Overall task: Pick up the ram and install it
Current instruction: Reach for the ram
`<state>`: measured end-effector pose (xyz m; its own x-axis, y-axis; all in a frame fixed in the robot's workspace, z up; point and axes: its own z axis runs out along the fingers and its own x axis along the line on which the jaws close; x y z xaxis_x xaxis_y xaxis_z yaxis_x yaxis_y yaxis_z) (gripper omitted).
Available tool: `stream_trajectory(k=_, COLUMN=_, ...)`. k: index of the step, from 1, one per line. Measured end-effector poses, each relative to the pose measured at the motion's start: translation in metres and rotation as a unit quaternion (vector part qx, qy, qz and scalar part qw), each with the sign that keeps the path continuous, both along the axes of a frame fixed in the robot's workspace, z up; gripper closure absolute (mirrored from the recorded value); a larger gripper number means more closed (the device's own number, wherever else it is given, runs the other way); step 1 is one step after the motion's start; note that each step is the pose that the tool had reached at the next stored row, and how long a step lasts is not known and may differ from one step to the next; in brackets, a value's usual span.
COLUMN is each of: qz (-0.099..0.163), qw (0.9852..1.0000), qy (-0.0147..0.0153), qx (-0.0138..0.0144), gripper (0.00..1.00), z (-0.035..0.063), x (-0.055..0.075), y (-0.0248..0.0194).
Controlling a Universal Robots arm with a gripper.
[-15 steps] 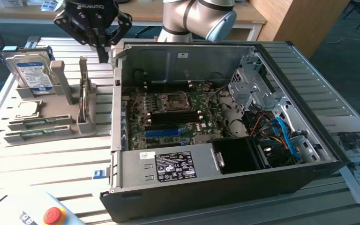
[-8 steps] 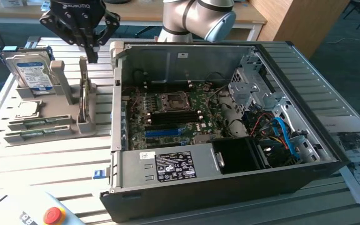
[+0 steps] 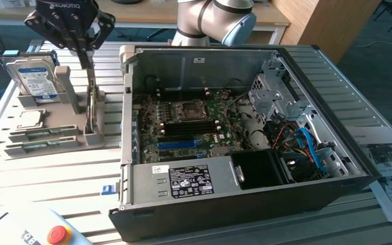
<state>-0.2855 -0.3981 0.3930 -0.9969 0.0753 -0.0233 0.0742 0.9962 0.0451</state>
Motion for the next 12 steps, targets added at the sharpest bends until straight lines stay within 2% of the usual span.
stream_trajectory(k=12, qz=0.0, qw=1.0, qy=0.0, qx=0.0, gripper=0.9, z=-0.0001, x=-0.037, y=0.0)
